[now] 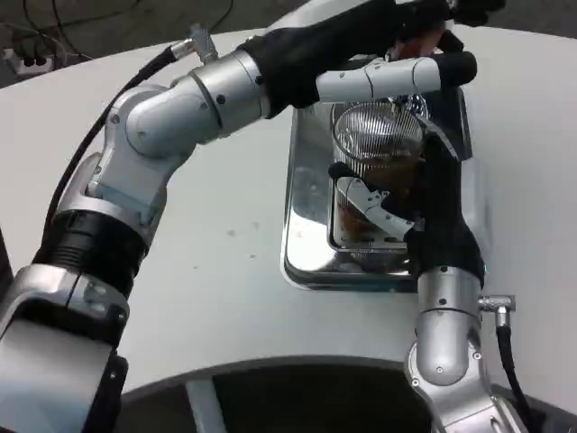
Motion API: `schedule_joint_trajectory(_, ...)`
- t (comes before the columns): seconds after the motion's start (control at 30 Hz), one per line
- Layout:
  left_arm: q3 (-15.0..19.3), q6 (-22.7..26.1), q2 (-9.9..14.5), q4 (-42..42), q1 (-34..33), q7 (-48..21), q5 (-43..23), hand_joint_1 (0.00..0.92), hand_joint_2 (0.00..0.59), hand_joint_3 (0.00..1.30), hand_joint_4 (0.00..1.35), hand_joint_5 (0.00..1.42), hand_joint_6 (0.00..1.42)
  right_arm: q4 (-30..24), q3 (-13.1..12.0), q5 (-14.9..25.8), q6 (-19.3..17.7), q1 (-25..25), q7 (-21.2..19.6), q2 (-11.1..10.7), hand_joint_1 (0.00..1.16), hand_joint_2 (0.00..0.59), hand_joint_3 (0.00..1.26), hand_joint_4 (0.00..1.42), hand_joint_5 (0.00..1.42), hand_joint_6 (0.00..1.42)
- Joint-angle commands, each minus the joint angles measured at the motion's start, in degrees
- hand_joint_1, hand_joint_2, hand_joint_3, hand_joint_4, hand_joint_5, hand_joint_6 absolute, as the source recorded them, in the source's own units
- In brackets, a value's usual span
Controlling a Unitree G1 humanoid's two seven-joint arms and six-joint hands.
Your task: Grasp the cup under the faucet to collect the drink, then remove the cup.
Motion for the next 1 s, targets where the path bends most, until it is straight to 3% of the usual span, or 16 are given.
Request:
schedule_joint_trajectory(0.03,1.81,-0.67,0.8,-1.78,1.58,0.74,-1.48,0.0,0.079,0.11,0.12,0.22,0.13,1.83,0.74,-0.68,0.88,0.89,-1.26,1.76,0.83,0.252,0.29,0.36,0.45,0.33)
schedule_joint_trajectory(0.47,5.45,-1.39,0.69,-7.78,2.16,1.19,-4.49,0.0,0.079,0.11,0.13,0.25,0.15,1.38,0.86,-1.35,0.75,1.35,-2.79,2.68,0.84,0.257,0.33,0.41,0.5,0.36)
schedule_joint_trajectory(1.0,7.1,1.31,1.06,-18.28,4.34,-0.1,-8.34,0.0,0.079,0.14,0.17,0.29,0.18,-0.4,0.72,-1.87,0.69,2.48,-4.26,2.62,0.83,0.266,0.39,0.49,0.57,0.43)
